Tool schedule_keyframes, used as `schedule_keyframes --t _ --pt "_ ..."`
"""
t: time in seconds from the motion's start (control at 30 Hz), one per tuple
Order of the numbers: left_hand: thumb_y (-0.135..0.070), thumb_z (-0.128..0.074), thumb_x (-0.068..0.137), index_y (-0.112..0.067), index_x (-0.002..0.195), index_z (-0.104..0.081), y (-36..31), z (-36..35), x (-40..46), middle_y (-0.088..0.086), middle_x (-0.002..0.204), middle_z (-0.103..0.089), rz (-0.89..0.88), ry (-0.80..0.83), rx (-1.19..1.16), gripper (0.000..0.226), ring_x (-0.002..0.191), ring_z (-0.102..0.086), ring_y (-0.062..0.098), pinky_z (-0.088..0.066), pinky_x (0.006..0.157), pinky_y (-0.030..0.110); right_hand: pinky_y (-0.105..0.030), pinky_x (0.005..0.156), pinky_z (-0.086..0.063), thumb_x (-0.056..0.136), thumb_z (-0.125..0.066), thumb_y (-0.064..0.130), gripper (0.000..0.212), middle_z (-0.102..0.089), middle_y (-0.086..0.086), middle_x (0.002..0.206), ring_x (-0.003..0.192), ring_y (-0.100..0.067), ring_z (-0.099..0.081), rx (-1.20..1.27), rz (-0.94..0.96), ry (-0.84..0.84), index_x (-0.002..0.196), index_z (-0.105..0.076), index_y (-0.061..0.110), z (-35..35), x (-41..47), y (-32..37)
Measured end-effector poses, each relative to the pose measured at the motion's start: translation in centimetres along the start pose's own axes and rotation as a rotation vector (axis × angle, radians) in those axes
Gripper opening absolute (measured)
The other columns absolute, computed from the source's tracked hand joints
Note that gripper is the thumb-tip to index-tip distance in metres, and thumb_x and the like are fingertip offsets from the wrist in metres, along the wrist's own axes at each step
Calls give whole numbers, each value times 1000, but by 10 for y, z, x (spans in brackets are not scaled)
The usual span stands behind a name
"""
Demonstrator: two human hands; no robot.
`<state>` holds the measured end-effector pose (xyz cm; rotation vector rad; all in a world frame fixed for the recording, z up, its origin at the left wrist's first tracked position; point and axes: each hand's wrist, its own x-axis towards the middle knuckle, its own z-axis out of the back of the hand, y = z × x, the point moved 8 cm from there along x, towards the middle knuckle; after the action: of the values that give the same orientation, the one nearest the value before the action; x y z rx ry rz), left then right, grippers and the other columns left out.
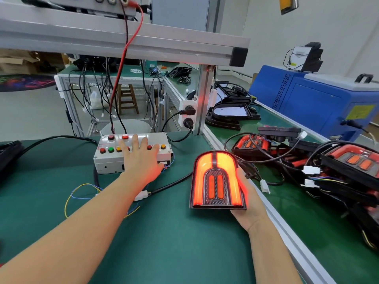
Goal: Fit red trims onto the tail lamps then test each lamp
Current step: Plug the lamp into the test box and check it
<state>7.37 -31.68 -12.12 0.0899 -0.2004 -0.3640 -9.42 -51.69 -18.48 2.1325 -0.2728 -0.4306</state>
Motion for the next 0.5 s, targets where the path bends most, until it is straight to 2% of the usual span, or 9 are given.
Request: schedule_keyframes --t 0.17,0.33,0.5 --pt "-61 -45 88 -36 146 -27 0 0 1 8 158 -13 -7 -4 -5 65 145 4 35 4 109 66 -36 77 -50 86 -51 51 45 -74 -6 106 91 -19 -73 -121 2 -6 112 -69 19 0 -1 2" --pt "-63 -44 88 -35 145 -29 -1 1 2 6 158 -14 -15 -25 3 66 145 3 34 4 109 66 -37 80 -51 92 -47 52 41 -75 -3 104 91 -17 -73 -187 13 -27 110 -68 22 1 0 4" --pt "-62 -42 89 -33 145 -29 -1 2 0 6 158 -13 -6 -22 15 65 145 3 33 4 109 65 -31 73 -55 83 -50 57 52 -73 -5 111 100 -20 -71 -238 13 17 119 -65 22 -4 -2 7"
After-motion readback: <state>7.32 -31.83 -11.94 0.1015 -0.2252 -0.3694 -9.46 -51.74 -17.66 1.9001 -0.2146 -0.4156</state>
